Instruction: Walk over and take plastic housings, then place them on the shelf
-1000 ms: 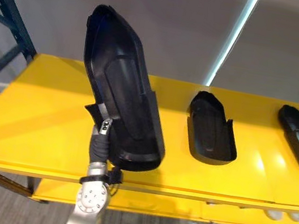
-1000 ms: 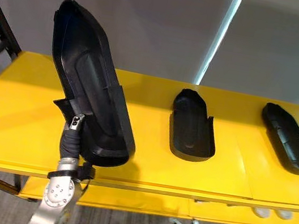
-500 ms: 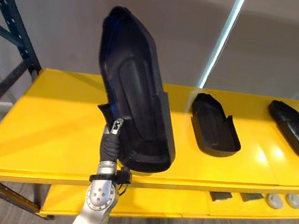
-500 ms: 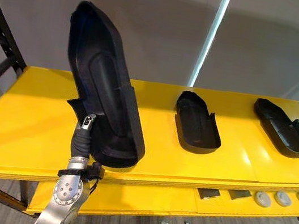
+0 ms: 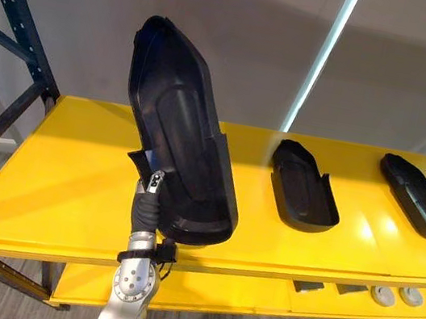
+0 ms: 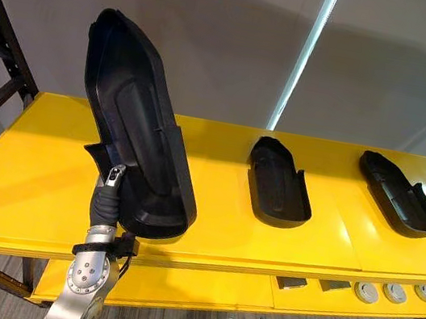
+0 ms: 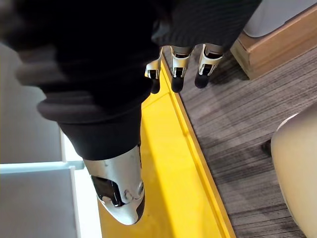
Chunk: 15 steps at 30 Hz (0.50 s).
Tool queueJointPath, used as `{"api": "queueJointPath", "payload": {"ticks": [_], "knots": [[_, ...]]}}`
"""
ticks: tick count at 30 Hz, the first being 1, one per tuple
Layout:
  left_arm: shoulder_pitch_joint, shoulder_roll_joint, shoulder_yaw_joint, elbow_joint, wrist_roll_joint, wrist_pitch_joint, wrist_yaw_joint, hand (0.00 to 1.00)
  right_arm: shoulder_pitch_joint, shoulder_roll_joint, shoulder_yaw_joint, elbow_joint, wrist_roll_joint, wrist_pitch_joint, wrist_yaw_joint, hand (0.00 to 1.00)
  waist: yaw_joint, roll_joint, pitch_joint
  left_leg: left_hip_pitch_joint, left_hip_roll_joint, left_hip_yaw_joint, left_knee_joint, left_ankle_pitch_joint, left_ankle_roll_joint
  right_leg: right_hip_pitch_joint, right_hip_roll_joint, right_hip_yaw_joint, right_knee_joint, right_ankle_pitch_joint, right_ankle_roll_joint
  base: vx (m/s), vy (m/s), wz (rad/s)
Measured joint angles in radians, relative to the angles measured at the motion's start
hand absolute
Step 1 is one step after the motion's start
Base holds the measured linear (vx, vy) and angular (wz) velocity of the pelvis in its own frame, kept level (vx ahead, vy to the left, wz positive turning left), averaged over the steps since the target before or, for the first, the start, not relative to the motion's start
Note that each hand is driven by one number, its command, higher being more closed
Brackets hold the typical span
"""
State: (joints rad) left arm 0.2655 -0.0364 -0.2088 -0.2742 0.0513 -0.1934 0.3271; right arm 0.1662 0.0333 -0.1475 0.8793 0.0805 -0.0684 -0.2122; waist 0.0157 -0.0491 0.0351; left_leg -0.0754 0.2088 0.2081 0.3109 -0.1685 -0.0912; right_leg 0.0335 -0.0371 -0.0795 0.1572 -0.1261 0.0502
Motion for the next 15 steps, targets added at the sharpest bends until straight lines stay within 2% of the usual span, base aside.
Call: {"api": "queueJointPath", "payload": {"ticks": [8,15], "knots": [[-0.021,0.020,0.082,0.013,0.024,0.017,0.006,1.00,0.026,-0.006,0.003,0.001,-0.005,0.001,0.002,0.00,0.000,-0.004,-0.010,-0.008,-0.001,0.017,-0.026,0.007,0.002,0.004,0.004,0.024,-0.072,0.052,0.003,-0.07,0.025,-0.09],[-0.144,0.074,0.183,0.125,0.078,0.087,0.008,1.00,0.035,-0.011,0.002,0.010,-0.024,0.000,0.024,0.00,-0.002,-0.001,-0.022,-0.007,-0.006,0.016,-0.036,0.023,-0.004,0.013,0.007,0.025,-0.108,0.071,0.002,0.01,0.002,-0.01]]}}
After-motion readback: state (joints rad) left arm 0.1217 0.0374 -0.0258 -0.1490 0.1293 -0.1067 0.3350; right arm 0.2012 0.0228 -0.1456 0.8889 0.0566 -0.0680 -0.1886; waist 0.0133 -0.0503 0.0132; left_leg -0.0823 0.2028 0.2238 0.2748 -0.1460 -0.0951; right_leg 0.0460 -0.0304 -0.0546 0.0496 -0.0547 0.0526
